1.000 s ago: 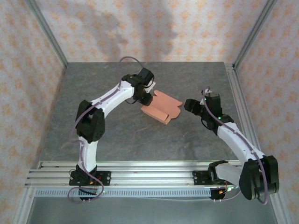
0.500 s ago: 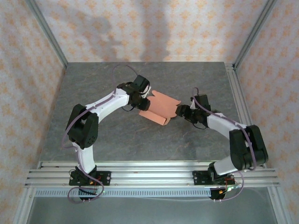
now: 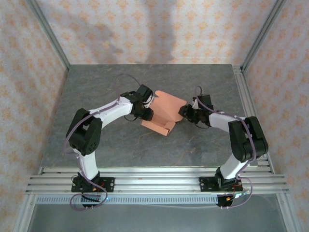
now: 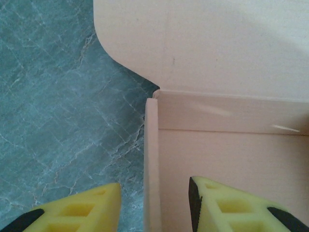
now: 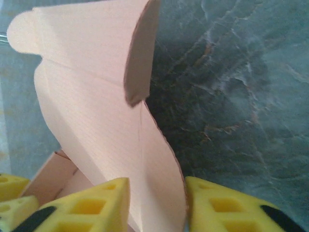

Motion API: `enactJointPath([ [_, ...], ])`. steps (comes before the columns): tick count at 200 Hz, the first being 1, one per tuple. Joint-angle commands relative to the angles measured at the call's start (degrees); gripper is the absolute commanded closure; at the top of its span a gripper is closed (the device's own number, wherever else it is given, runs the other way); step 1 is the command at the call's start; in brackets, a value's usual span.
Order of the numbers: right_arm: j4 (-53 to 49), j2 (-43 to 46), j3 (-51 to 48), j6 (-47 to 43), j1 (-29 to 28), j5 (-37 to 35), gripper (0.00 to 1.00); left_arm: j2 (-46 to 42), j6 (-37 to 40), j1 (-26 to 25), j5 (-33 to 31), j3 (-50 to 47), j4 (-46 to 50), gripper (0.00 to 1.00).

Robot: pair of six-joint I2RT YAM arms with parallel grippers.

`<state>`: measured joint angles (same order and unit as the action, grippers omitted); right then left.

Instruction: Fold the paper box

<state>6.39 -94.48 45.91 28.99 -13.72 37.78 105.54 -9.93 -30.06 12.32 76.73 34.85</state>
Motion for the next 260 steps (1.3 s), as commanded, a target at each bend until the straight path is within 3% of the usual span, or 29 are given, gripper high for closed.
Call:
enactJointPath([
  [1,5.74,-0.76,1.99,-3.10,0.09,2.59,0.75,-3.09,-3.60,-0.67,0.13,-2.15,-1.89,0.58],
  [40,9.47,-0.12,2.82,-17.77,0.12,6.14,0.95,-6.64,-11.52,-0.70,-0.64,-5.92,-5.61,0.56],
  [63,18.06,0.50,0.71,-22.73,0.09,9.80,0.96,-10.44,-16.41,-0.68,-4.71,-8.26,-7.77,0.51],
  [112,16.93,-3.22,4.94,-34.56,0.09,23.48,1.00,-11.60,-19.40,-0.60,-8.69,-9.67,-5.31,0.49],
  [170,17.07,-5.87,8.29,-35.94,0.09,27.44,1.00,-8.19,-22.83,-1.12,-12.17,-9.66,-2.39,0.64],
  [260,10.86,-8.17,11.84,-38.50,0.12,25.08,1.00,-2.89,-25.27,-1.62,-11.67,-10.71,-4.33,0.71],
])
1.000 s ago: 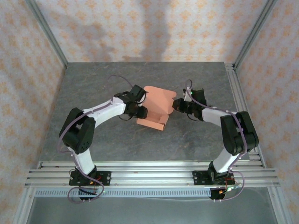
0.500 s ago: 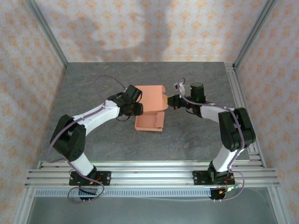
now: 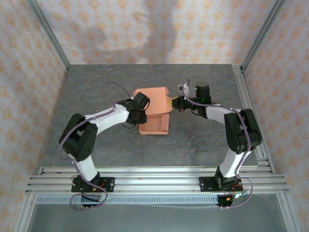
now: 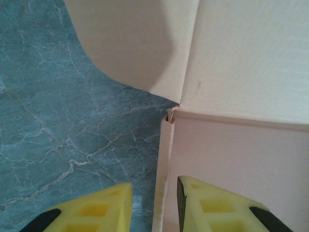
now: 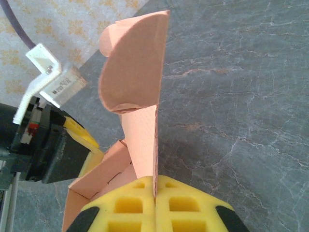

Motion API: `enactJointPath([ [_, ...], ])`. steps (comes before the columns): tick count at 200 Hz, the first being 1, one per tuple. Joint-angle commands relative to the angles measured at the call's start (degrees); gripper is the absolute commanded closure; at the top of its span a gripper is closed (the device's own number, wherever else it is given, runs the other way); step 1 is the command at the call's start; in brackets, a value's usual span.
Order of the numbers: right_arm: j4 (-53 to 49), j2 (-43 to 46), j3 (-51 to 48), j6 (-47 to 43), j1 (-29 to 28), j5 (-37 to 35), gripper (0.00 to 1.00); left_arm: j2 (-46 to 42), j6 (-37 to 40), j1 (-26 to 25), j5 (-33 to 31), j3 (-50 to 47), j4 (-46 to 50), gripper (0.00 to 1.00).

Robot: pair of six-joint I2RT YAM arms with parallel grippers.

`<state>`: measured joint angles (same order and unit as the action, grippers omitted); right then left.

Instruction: Fold the paper box

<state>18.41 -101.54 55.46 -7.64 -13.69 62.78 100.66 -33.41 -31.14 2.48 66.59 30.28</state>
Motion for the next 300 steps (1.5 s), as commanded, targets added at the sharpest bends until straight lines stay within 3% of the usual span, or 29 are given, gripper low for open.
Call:
enactJointPath([
  [1,-1.35,-1.16,2.33,-1.86,0.08,0.07,1.00,1.99,-1.86,-0.52,-1.80,-0.58,0.22,0.72],
  [19,-3.74,-1.20,3.20,-2.46,0.11,-1.10,0.99,2.26,-2.45,-0.82,-0.60,-1.30,-1.51,0.75],
  [36,-5.07,-0.82,3.76,-2.34,0.07,-2.51,0.92,2.10,-3.14,-1.10,-0.61,-1.79,-2.60,0.88],
  [59,-7.49,0.73,4.90,0.50,0.12,-6.54,0.70,2.02,-3.85,-1.41,-1.20,-1.55,-2.51,0.97],
  [85,-8.93,6.01,3.10,6.10,0.07,-20.43,0.44,1.37,-5.35,-1.83,-3.31,-1.53,-1.87,1.00],
  [100,-8.18,10.87,-0.19,9.88,0.18,-27.92,0.38,0.70,-7.44,-2.00,-5.78,-2.05,-1.54,1.00],
  [127,-10.83,19.61,-6.19,15.59,0.10,-39.74,0.38,0.08,-11.38,-2.39,-9.76,-2.41,-0.55,1.00],
  [173,-18.06,28.67,-12.77,14.80,-4.27,-46.04,0.40,0.68,-12.87,-3.71,-11.26,-1.04,0.27,1.00],
  [198,-22.33,25.81,-11.88,13.49,-9.29,-49.92,0.42,1.27,-12.55,-4.21,-11.46,0.02,0.91,1.00],
  [248,-22.72,14.31,-5.82,15.90,-14.71,-47.09,0.52,1.55,-12.47,-4.44,-11.36,0.38,1.27,1.00],
  [300,-20.09,8.70,-3.32,18.89,-17.79,-44.09,0.54,1.91,-12.10,-4.38,-11.14,0.55,1.37,1.00],
])
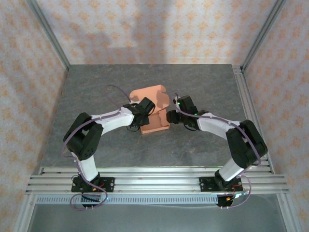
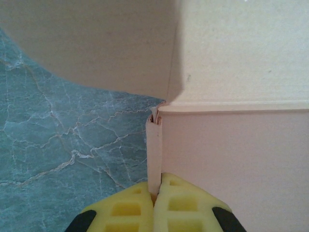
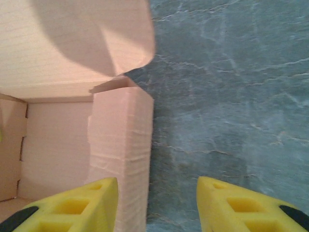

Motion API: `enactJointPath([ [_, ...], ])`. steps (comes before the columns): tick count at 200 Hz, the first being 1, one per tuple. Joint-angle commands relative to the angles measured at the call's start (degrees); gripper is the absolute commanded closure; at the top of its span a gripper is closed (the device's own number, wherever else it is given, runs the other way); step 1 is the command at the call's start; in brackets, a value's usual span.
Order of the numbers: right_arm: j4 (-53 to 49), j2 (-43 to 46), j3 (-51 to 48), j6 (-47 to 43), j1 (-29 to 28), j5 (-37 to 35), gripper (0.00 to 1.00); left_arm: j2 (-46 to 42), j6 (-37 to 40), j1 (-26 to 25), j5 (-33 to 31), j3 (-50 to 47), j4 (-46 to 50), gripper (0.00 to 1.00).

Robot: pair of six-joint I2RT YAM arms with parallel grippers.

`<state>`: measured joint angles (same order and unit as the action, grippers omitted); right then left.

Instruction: Fold the paper box

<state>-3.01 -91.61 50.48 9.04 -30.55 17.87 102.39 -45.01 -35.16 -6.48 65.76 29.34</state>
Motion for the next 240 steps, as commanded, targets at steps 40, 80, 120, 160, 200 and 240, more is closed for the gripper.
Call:
enactJointPath([
  [40,0.93,-4.75,3.12,3.44,-1.62,1.09,0.64,0.13,-0.25,-0.36,-1.80,1.35,2.13,1.00],
  [80,-1.47,-6.69,5.71,2.18,-3.16,-0.87,0.73,0.04,0.06,-0.40,-1.84,1.04,2.29,1.00],
  [120,-6.10,-7.30,7.90,0.39,-6.39,-7.70,0.79,-0.37,0.41,-0.44,-2.24,1.19,2.99,1.00],
  [160,-9.56,-9.56,10.64,-1.34,-9.03,-13.72,0.84,-0.41,0.54,-0.42,-1.71,1.28,2.91,1.00],
  [200,-11.99,-11.70,13.05,-2.35,-11.01,-17.22,0.86,-0.68,0.54,-0.43,-1.62,0.97,2.77,1.00],
  [240,-14.05,-13.42,14.50,-2.86,-11.37,-19.51,0.87,-0.89,0.35,-0.36,-1.89,0.70,2.86,1.00],
])
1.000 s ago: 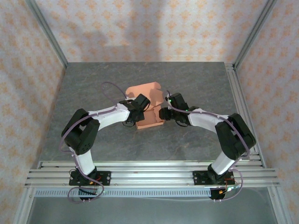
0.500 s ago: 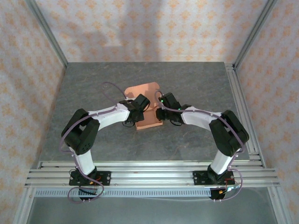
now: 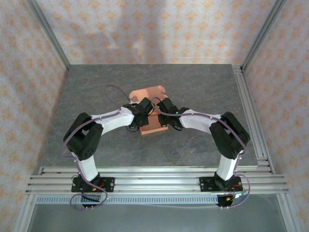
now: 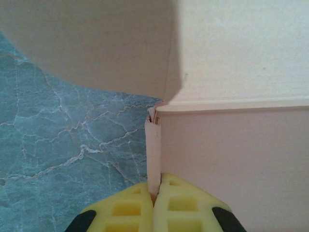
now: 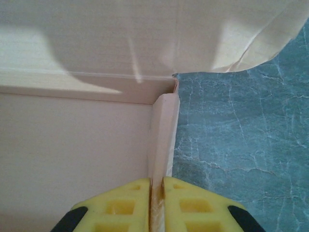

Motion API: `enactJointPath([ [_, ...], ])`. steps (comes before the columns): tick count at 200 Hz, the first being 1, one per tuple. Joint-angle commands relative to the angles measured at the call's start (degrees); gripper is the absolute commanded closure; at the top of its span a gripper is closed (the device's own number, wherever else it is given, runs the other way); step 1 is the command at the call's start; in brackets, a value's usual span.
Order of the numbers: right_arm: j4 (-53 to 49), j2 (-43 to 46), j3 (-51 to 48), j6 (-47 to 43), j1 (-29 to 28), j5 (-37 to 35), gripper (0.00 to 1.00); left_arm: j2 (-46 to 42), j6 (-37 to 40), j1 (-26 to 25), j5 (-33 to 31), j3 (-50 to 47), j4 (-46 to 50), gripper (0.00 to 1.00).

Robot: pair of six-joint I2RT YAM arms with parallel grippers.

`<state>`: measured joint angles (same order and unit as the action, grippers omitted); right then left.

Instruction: Fold the paper box

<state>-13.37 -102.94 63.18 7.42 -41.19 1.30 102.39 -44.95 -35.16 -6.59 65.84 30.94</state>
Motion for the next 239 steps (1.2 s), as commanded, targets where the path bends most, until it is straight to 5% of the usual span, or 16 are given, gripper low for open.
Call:
enactJointPath([
  [1,-3.73,-2.14,1.87,-1.25,-0.73,-3.04,0.87,-0.88,0.25,-0.36,-1.77,0.61,1.20,1.00],
  [97,-6.25,-3.69,3.52,-0.55,-1.10,-7.58,0.97,-3.66,-0.75,-0.36,-2.79,-1.41,-0.13,0.96],
  [171,-2.43,0.15,2.27,-1.69,-0.58,-9.42,0.99,-23.27,-3.44,-0.43,-10.27,-11.38,-3.46,0.67],
  [200,2.64,4.08,-0.46,-1.74,1.16,-5.92,1.00,-33.88,-4.12,0.07,-15.23,-16.30,-2.28,0.49],
  [239,14.76,10.90,-7.11,-0.39,4.75,5.20,1.00,-43.28,-6.11,10.81,-7.53,-27.23,-6.50,0.35],
])
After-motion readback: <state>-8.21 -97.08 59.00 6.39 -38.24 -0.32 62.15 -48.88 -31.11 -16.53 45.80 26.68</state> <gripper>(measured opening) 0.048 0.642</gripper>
